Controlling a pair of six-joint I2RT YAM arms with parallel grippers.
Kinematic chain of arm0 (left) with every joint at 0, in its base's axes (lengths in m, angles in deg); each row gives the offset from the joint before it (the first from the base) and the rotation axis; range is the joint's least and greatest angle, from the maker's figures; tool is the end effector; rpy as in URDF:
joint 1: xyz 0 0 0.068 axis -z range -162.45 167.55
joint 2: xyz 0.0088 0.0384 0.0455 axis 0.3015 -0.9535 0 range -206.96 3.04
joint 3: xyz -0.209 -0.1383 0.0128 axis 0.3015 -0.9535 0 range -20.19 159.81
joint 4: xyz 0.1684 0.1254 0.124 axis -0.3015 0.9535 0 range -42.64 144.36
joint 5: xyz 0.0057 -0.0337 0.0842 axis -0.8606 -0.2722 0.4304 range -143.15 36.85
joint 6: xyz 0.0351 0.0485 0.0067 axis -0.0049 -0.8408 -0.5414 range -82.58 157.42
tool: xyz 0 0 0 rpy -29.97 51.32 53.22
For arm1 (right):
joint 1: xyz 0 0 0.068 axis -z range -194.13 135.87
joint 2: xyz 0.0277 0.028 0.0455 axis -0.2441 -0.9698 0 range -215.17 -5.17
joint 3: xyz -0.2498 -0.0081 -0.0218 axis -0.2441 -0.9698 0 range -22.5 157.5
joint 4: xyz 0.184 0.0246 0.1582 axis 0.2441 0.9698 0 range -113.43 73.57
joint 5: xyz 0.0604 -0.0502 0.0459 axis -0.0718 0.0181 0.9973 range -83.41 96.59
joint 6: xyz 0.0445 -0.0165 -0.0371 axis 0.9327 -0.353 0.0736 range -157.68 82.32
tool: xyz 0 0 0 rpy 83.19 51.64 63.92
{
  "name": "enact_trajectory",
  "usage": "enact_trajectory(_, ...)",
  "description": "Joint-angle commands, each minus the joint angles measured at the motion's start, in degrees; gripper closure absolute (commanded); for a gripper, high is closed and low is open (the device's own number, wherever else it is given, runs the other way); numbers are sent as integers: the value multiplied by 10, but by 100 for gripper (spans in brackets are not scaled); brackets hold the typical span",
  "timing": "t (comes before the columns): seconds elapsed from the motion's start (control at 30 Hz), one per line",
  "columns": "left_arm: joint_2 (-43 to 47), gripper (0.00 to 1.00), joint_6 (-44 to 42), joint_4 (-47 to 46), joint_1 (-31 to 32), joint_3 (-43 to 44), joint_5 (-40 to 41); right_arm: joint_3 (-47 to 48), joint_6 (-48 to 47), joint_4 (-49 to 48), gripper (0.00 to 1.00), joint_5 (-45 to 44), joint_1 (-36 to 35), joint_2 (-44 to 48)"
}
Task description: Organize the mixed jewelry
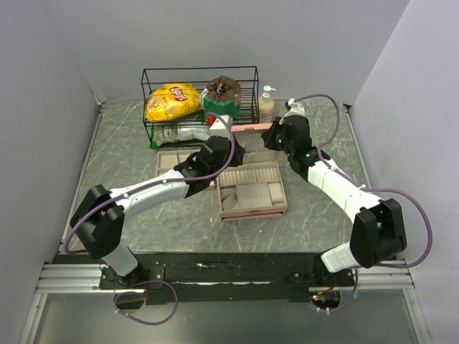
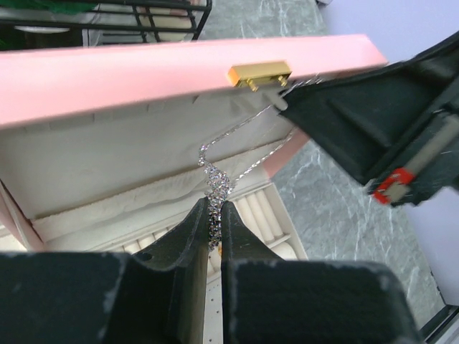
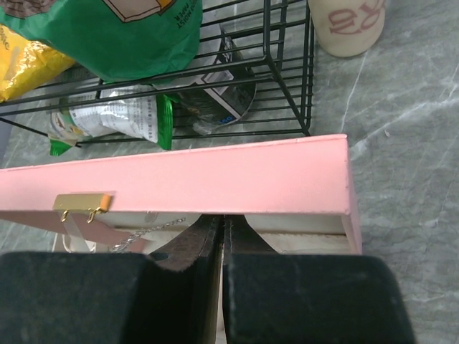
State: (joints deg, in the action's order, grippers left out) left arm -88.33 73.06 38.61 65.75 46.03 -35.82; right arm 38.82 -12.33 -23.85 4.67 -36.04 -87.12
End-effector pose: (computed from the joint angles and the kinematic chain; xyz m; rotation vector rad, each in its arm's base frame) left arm 0.2550 -0.2652 0.2800 -0.0075 1.9092 -0.7330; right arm 0.3071 0.1218 0.2879 0.0815 1.9564 0.5175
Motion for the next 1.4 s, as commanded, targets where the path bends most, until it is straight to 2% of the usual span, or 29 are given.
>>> enact_trajectory(0.0,12,99,2,-21,2,-10,-5,-12,-11,-38,100,1,5,43)
enact_trajectory(0.23,15,99,4,-29,3,-19,-5,-20,-8,-43,100,7,4,58)
enact_trajectory(0.83,6,99,11,-29,4,-17,36,28,-19,-34,100,4,4,-12)
enact_trajectory(1.07,-26,99,22,-10,4,3,6,32,-29,-22,100,-3,4,-24)
enact_trajectory(1.37,-70,99,51,-14,18,11,-19,37,-42,-7,93,-6,4,-24)
